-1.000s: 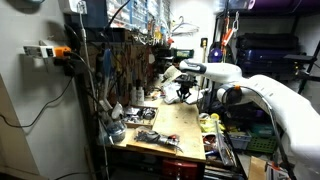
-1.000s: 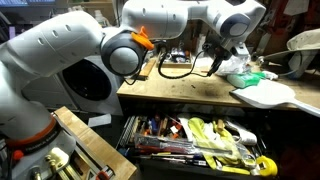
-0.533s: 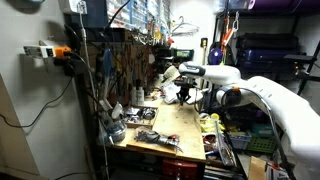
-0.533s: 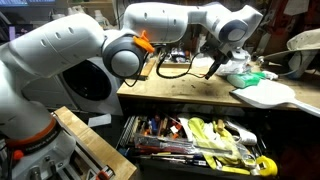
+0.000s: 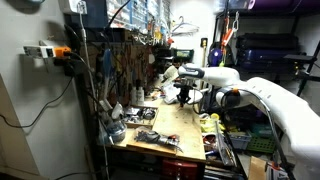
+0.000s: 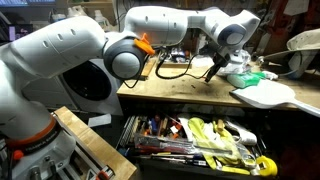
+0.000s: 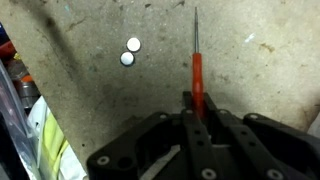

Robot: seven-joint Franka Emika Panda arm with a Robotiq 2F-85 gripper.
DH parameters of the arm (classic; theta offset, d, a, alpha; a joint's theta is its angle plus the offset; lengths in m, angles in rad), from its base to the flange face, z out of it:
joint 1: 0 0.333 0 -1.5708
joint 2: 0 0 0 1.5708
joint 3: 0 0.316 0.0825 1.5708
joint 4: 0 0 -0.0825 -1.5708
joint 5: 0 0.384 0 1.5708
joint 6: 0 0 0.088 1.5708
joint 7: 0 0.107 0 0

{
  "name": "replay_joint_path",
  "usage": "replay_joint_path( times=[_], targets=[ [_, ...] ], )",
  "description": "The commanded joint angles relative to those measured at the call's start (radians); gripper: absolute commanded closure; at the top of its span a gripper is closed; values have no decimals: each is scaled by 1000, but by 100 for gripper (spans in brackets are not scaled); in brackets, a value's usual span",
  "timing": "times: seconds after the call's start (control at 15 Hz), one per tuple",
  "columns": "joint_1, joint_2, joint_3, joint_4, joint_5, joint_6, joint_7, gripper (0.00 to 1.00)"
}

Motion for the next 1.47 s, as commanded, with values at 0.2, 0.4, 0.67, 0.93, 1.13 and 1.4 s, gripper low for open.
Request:
replay_joint_path(
  times=[0.2,0.4,0.67,0.93,1.13,1.4],
  targets=[
    [26,30,-32,32,-56,29,57,43],
    [36,11,-43,18,-77,28,46,20],
    [77,-46,-96,-20,-177,1,-46,0],
    [120,-58,-143,-24,-276,-21,-171,0],
    [118,-49,-175,-10,-340,-10,-321,1],
    [77,-38,-215,5,-402,59,-571,0]
  ],
)
